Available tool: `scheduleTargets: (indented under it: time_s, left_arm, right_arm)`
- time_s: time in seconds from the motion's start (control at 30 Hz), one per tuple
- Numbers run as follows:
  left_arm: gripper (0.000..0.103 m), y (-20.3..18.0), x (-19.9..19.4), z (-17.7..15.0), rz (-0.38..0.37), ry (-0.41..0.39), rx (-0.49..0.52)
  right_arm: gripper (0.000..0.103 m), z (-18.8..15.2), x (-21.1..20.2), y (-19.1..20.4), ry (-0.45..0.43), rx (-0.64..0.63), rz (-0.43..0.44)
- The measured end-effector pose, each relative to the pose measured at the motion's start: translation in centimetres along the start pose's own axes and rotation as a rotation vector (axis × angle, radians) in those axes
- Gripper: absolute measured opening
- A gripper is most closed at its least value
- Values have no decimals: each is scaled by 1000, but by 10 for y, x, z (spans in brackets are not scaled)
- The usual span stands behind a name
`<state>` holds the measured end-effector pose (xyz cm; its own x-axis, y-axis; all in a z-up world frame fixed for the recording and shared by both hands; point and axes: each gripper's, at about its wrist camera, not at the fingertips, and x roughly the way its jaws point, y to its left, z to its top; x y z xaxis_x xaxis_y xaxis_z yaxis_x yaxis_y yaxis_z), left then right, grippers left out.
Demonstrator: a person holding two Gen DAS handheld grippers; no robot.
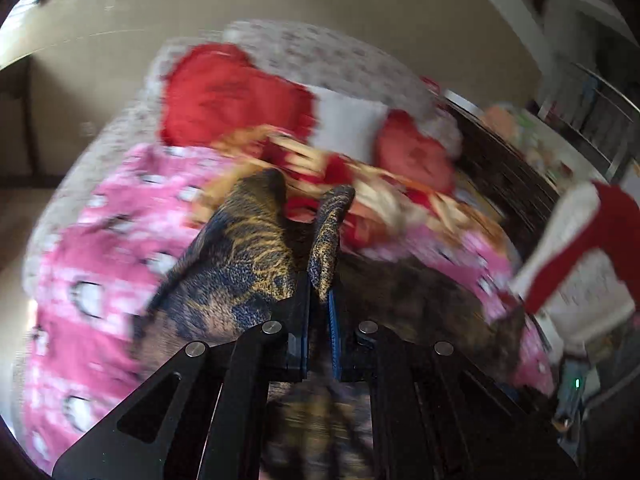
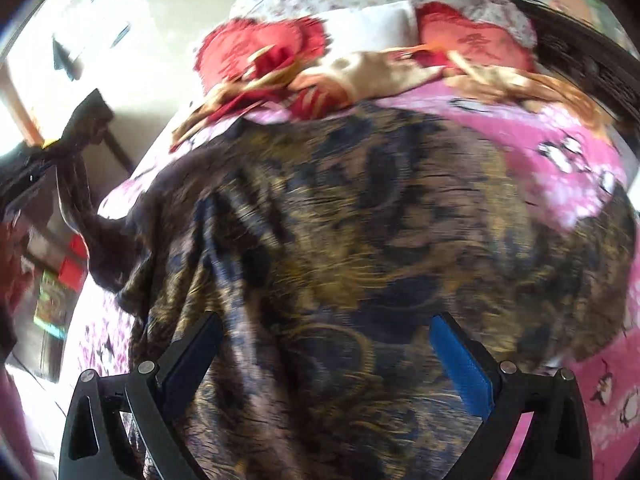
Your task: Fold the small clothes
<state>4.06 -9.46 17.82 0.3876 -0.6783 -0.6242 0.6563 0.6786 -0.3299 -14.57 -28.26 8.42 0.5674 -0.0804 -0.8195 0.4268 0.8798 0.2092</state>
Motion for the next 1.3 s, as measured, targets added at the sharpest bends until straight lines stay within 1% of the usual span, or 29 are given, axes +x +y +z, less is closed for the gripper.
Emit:
scheduleTargets:
  time_s: [0.07, 0.1, 0.13, 0.2, 0.3, 0.33, 0.37, 0.4, 0.43, 0.47, 0.5, 0.53, 0.57, 0.6, 0.67, 0.73, 0.77, 0.8, 0.87, 0.9, 0.93, 1.0, 1.03, 1.07, 1.1, 1.13, 1.2, 1.23, 1.3]
  left_arm:
    - [7, -40, 23, -20, -32, 45, 66]
    - [7, -53, 36, -30, -55, 75, 76]
    - [7, -67, 52, -44, -84, 124, 79]
    - [7, -83, 77, -64, -109, 194, 95]
    - [8, -98, 104, -91, -73, 244, 141]
    - [14, -100, 109, -96, -67, 272, 157]
    - [22, -100, 110, -98, -78, 299, 155]
    - [28, -98, 106, -98, -101, 313, 142]
    - [42, -95, 98, -97, -135, 318, 123]
    - [53, -92, 87, -97, -150, 306, 112]
    - [57, -88, 73, -96, -146, 280, 107]
    - [62, -81, 59, -94, -129, 250, 109]
    - [65, -73, 45, -92, -105, 225, 115]
    - [65, -66, 31, -91, -68, 200, 122]
    - [65, -43, 11, -94, 33, 163, 124]
    - [65, -18, -1, -101, 136, 151, 106]
    - [65, -6, -4, -107, 176, 162, 92]
    - [65, 3, -6, -114, 194, 184, 78]
    - [65, 14, -7, -128, 197, 226, 50]
    - [65, 16, -4, -134, 197, 246, 41]
    - [65, 17, -1, -141, 206, 265, 40]
    - [65, 20, 10, -152, 272, 288, 48]
    - [65, 25, 15, -157, 324, 296, 40]
    - [65, 28, 19, -161, 345, 303, 25]
    - [65, 33, 21, -164, 352, 311, 1]
    - [65, 39, 21, -166, 347, 317, -30]
    - [65, 46, 21, -167, 348, 320, -60]
    - [65, 49, 20, -168, 351, 318, -67]
    - [65, 53, 15, -169, 357, 311, -83]
  right_arm:
    - [103, 0, -9, -15, -14, 31, -14]
    - [103, 0, -13, -21, -19, 42, -22]
    - [103, 0, -18, -30, -27, 54, -36]
    - [103, -2, -24, -41, -39, 71, -59]
    - [103, -2, -30, -64, -46, 116, -77]
    - [103, -1, -30, -69, -47, 127, -74]
    - [103, 0, -30, -73, -46, 137, -73]
    - [103, 1, -29, -76, -46, 144, -72]
    - [103, 4, -28, -78, -51, 147, -59]
    - [103, 6, -27, -79, -57, 145, -44]
    - [103, 8, -25, -78, -59, 139, -25]
    - [103, 12, -22, -75, -56, 127, -3]
    - [103, 15, -19, -73, -54, 117, 12]
    - [103, 19, -14, -69, -53, 100, 29]
    - [103, 23, -5, -60, -42, 61, 44]
    - [103, 26, 5, -47, -17, 4, 50]
    - [103, 26, 10, -42, -12, -20, 52]
    - [101, 26, 16, -38, -7, -44, 51]
    - [87, 29, 30, -29, 13, -94, 36]
    - [76, 31, 35, -25, 20, -110, 33]
    - [75, 35, 41, -21, 21, -130, 43]
    - [75, 39, 51, -13, 19, -163, 44]
    - [75, 41, 61, -8, 38, -188, 29]
    - [74, 41, 72, -4, 67, -212, 13]
    - [58, 41, 79, -1, 84, -226, 18]
    - [26, 39, 85, 3, 98, -246, 36]
    - [11, 37, 80, 6, 86, -264, 29]
    - [8, 39, 69, 3, 54, -250, 43]
    - [8, 46, 41, -12, -46, -195, 32]
